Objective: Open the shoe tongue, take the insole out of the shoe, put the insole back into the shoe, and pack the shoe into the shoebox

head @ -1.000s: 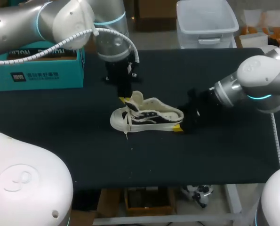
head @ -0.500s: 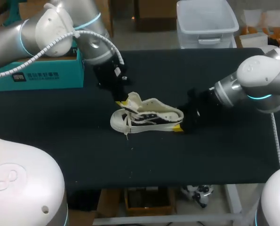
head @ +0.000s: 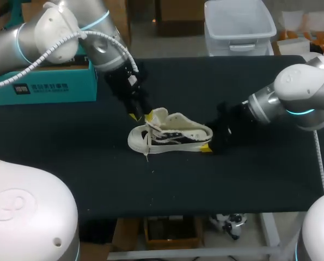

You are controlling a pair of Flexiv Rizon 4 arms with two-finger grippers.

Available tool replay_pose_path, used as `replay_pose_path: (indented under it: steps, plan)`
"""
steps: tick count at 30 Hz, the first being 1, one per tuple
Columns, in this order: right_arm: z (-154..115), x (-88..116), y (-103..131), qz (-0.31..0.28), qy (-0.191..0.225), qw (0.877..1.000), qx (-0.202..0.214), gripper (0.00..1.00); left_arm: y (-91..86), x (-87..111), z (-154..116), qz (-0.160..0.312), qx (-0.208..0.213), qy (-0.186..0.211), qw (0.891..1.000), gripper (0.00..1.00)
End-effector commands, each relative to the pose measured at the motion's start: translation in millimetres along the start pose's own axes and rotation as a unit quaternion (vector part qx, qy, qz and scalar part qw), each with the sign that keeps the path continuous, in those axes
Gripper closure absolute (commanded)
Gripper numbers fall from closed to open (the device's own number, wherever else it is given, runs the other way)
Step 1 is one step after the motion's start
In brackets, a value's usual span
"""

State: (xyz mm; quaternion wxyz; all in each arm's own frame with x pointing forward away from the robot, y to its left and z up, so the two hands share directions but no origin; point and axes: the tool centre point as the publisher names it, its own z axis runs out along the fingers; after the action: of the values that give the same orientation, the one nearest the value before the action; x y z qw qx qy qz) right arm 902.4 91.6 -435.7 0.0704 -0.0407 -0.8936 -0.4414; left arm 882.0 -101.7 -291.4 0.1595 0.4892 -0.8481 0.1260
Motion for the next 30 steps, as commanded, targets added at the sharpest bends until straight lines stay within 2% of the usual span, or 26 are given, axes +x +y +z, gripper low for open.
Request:
replay_pose_path:
  steps: [1, 5, 6, 7, 9, 10, 11, 12, 13, 23, 24, 25, 27, 30]
  plan:
    - [10.5, -2.9, -12.9, 0.0, 0.001, 1.0, -0.002, 1.0, 2.2, 8.4, -12.2, 0.014, 0.004, -0.011, 1.0, 0.51]
    - [10.5, -2.9, -12.9, 0.0, 0.001, 1.0, -0.002, 1.0, -2.0, 21.5, -24.7, 0.062, -0.004, -0.018, 0.998, 0.51]
    - [10.5, -2.9, -12.9, 0.0, 0.001, 1.0, -0.002, 1.0, -2.6, 23.8, -26.9, 0.071, -0.003, -0.018, 0.997, 0.53]
    - [10.5, -2.9, -12.9, 0.0, 0.001, 1.0, -0.002, 1.0, -3.7, 28.5, -30.4, 0.088, -0.002, -0.027, 0.996, 0.59]
    - [10.5, -2.9, -12.9, 0.0, 0.001, 1.0, -0.002, 1.0, -5.5, 33.8, -33.5, 0.103, -0.006, -0.032, 0.994, 0.61]
    - [10.5, -2.9, -12.9, 0.0, 0.001, 1.0, -0.002, 1.0, -7.1, 37.1, -35.4, 0.112, -0.002, -0.042, 0.993, 0.73]
    - [10.5, -2.9, -12.9, 0.0, 0.001, 1.0, -0.002, 1.0, -7.9, 40.2, -36.6, 0.122, -0.006, -0.045, 0.991, 0.76]
    - [10.5, -2.9, -12.9, 0.0, 0.001, 1.0, -0.002, 1.0, -8.6, 43.5, -38.3, 0.137, -0.008, -0.046, 0.989, 0.96]
    - [10.5, -2.9, -12.9, 0.0, 0.001, 1.0, -0.002, 1.0, -9.0, 45.1, -39.1, 0.144, -0.007, -0.05, 0.988, 1.0]
    - [10.5, -2.9, -12.9, 0.0, 0.001, 1.0, -0.002, 1.0, -7.8, 45.3, -38.9, 0.126, -0.005, -0.045, 0.991, 1.0]
    - [10.5, -2.9, -12.9, 0.0, 0.001, 1.0, -0.002, 1.0, -19.2, 64.3, -41.4, 0.227, -0.026, -0.058, 0.972, 1.0]
    - [10.5, -2.9, -12.9, 0.0, 0.001, 1.0, -0.002, 1.0, -18.1, 67.7, -38.9, 0.325, -0.046, -0.071, 0.942, 1.0]
    - [10.5, -2.9, -12.9, 0.0, 0.001, 1.0, -0.002, 1.0, -21.4, 69.6, -37.7, 0.414, -0.069, -0.081, 0.904, 1.0]
    - [10.5, -2.9, -12.9, 0.0, 0.001, 1.0, -0.002, 1.0, -24.3, 75.2, -36.7, 0.433, -0.075, -0.087, 0.894, 1.0]
